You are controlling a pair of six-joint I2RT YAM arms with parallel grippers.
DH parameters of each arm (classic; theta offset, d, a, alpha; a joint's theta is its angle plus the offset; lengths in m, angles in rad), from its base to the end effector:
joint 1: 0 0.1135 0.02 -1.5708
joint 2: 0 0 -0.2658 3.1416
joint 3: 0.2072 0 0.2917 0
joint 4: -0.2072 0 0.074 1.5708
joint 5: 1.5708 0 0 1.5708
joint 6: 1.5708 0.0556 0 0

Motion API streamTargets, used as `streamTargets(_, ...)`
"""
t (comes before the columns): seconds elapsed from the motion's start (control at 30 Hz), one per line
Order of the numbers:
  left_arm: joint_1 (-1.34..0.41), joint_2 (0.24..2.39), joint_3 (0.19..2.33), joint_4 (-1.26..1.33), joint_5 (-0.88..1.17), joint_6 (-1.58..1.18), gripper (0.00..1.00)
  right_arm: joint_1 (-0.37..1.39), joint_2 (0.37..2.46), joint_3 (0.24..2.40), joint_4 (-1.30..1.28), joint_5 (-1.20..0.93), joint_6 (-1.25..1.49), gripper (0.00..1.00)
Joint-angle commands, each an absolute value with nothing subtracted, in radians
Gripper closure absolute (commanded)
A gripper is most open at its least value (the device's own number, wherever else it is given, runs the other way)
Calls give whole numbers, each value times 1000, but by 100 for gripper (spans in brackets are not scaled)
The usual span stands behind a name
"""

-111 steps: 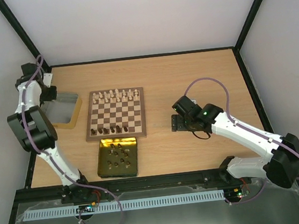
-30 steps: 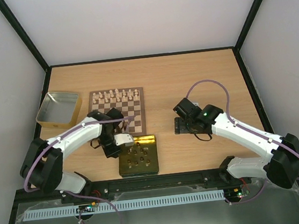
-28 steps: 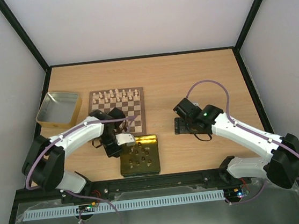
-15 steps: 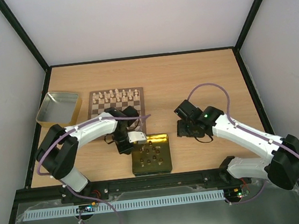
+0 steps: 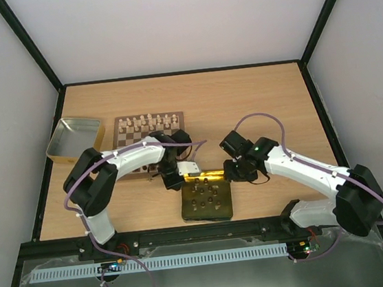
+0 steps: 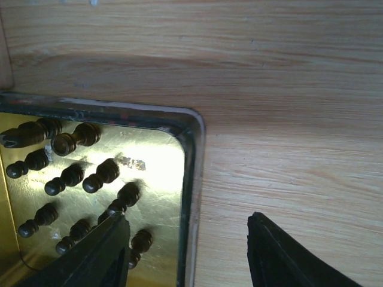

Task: Set up the chess pieces on the board
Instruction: Move the storage box to the center of the board.

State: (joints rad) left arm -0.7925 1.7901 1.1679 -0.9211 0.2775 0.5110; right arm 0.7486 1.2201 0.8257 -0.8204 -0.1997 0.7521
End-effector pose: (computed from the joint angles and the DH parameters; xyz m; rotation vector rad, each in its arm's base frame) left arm 0.2337 -0.2587 0.1279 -1.8848 -2.4605 0.4345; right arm 0.1830 0.1851 0.1884 -0.0482 2.9609 0.5802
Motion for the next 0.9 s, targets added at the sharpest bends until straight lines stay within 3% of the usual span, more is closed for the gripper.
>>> streamTargets(0.0,-814,1821,1208,-915,303,494,98,752,1259,806,-803,-239,710,50)
streamTargets(0.17,-825,1843,1233,-902,308,478,98,752,1272,776,-783,-225,718,61)
streamTargets(0.37,-825,1874,1277,-887,286,474,98,751,1304,775,-753,-171,747,66)
streamTargets(0.87,-825,2029,1440,-888,296,471,98,640,1447,835,-729,-59,728,67)
